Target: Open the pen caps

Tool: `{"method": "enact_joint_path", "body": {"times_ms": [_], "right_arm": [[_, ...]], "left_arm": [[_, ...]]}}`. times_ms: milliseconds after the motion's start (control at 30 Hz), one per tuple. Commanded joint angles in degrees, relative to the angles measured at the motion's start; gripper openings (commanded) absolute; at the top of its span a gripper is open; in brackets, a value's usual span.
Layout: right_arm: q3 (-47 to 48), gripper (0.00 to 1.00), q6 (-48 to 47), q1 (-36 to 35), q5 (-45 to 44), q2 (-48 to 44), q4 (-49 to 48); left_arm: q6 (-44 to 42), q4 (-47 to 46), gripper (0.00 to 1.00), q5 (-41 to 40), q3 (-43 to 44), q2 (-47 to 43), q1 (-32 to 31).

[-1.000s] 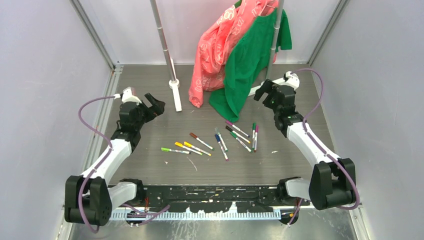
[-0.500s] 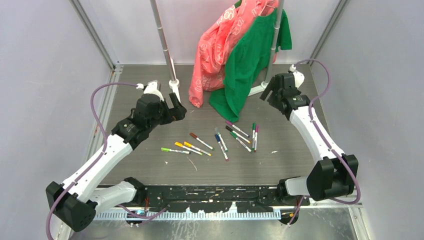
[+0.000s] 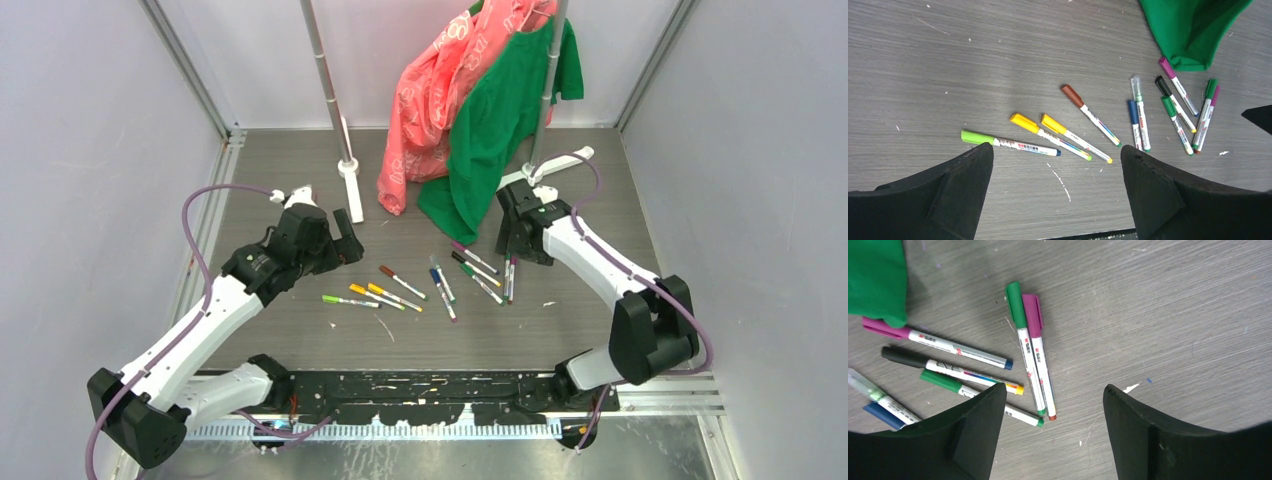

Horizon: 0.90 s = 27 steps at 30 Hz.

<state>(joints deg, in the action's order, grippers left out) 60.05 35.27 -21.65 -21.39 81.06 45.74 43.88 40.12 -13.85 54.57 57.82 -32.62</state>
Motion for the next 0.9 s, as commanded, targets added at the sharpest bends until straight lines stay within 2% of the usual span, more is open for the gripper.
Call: {"method": "enact_joint_path", "body": {"times_ms": [0, 367, 867], "right_arm": [[3.92, 0.75, 1.86, -1.77, -3.36, 1.89, 3.86], [1.42, 0.68, 1.21, -1.81, -3.51, 5.72, 5.01], [-0.7, 0.66, 1.29, -1.82, 0.82, 10.51, 1.13]], "left_arm": [[2.5, 1.08, 0.96, 2.48, 0.6, -0.56, -0.21], [3.85, -1.2, 0.89, 2.49, -0.29, -0.19, -0.2], [4.46, -2.11, 0.87, 1.34, -0.87, -1.01, -0.24]]}}
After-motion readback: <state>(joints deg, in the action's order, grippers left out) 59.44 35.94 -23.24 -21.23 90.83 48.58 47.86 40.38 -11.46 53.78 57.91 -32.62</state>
